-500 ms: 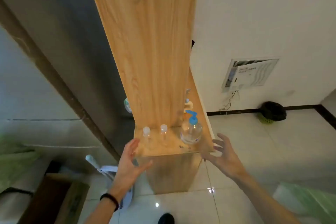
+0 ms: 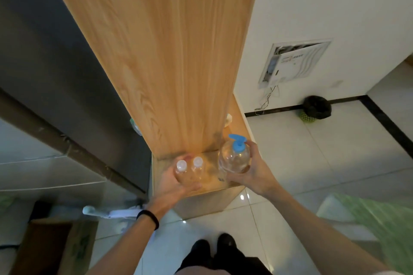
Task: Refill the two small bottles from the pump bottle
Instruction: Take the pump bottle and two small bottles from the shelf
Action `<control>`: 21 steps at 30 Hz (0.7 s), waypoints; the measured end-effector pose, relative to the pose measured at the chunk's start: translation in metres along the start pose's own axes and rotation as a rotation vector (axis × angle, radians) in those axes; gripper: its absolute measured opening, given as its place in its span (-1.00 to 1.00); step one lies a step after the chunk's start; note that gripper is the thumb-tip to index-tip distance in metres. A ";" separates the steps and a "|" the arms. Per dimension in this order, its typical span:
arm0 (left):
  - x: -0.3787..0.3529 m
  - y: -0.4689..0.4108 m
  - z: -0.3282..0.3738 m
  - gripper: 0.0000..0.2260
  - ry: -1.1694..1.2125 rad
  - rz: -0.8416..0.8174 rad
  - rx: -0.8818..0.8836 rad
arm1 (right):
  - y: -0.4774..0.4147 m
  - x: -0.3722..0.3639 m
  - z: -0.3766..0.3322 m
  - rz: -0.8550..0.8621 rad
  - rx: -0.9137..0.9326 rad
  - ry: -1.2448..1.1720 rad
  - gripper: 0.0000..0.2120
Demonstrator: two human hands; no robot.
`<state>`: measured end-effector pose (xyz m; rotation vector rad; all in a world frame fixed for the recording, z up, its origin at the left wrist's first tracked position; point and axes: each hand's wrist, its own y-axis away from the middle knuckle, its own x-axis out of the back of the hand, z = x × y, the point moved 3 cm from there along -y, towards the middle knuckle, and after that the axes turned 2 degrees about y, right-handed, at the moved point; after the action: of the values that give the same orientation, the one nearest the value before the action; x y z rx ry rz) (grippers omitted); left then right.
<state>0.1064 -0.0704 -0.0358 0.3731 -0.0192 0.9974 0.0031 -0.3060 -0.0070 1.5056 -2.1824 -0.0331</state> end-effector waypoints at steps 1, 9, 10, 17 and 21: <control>-0.002 -0.002 0.002 -0.30 0.002 0.007 -0.011 | -0.002 -0.002 0.000 0.021 0.002 0.006 0.05; -0.012 -0.017 -0.003 -0.54 0.053 0.096 0.028 | -0.018 -0.007 0.011 0.123 0.006 0.091 -0.07; -0.014 -0.018 -0.001 -0.53 0.063 0.094 0.032 | -0.020 -0.007 0.012 0.116 0.000 0.097 -0.08; -0.026 -0.005 0.014 -0.61 0.105 0.065 0.049 | 0.002 0.015 0.021 0.149 -0.081 -0.222 -0.16; -0.050 0.004 0.025 -0.74 0.159 -0.099 0.105 | 0.051 0.038 0.032 0.205 -0.125 -0.439 -0.29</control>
<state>0.0794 -0.1171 -0.0203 0.3858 0.1942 0.9302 -0.0652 -0.3274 -0.0063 1.2889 -2.6106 -0.4627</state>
